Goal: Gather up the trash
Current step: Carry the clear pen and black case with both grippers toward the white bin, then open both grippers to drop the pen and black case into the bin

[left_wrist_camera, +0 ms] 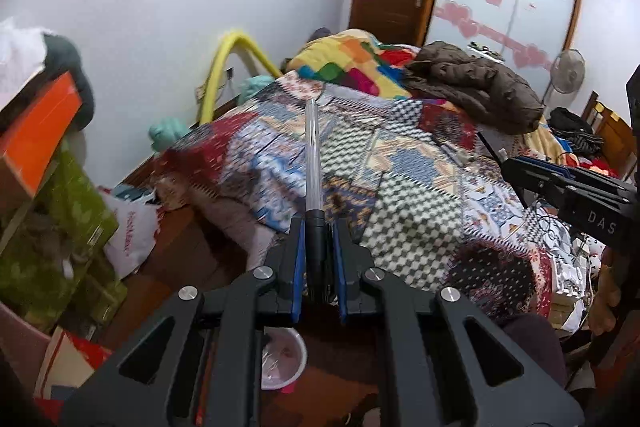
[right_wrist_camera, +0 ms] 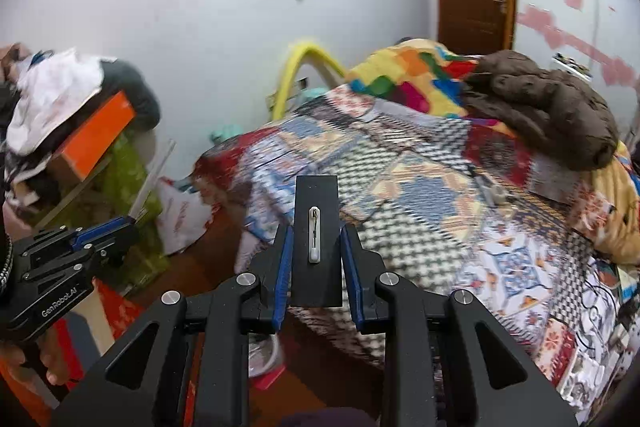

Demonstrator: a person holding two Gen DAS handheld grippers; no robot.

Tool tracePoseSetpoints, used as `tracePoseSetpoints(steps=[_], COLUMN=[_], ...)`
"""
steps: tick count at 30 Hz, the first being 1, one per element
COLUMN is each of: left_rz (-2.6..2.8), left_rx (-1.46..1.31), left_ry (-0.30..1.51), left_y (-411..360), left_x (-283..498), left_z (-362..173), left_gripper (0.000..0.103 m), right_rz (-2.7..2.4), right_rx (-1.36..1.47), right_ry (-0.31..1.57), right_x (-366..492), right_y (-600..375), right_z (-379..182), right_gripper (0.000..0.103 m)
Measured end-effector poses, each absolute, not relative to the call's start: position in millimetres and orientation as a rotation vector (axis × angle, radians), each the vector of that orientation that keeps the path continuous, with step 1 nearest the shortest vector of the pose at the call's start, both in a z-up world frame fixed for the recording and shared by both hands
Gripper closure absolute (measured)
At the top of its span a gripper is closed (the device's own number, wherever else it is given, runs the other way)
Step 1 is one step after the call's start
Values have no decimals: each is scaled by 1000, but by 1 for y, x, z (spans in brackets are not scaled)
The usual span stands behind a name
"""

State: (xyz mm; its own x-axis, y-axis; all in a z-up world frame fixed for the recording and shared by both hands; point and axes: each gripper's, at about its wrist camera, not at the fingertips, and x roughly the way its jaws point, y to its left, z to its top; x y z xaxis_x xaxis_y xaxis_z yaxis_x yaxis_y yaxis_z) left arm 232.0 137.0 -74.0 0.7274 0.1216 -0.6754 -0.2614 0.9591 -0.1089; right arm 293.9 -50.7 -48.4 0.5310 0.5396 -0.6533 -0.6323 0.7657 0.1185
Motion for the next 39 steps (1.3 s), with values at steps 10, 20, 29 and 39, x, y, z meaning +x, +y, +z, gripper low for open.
tracePoseSetpoints(steps=[10,20,29,39], left_rz=[296,323,316,331], left_rx=[-239,-349,-428,-489], left_ry=[834,982,1138,1219], left_y=[186,220,225,235], left_x=[195,186,196,205], left_z=[-119,-190,-259,-290], left_gripper=[91,91,91,91], right_rz=[835,920,987,1025], right_rx=[-223,-338,-399,-465], right_ry=[801,962,1195,1245], right_x=[260,247,258,260], right_y=[17,70,109,135], right_z=[-81,-147,-211,-232], right_gripper=[81,80,80,62])
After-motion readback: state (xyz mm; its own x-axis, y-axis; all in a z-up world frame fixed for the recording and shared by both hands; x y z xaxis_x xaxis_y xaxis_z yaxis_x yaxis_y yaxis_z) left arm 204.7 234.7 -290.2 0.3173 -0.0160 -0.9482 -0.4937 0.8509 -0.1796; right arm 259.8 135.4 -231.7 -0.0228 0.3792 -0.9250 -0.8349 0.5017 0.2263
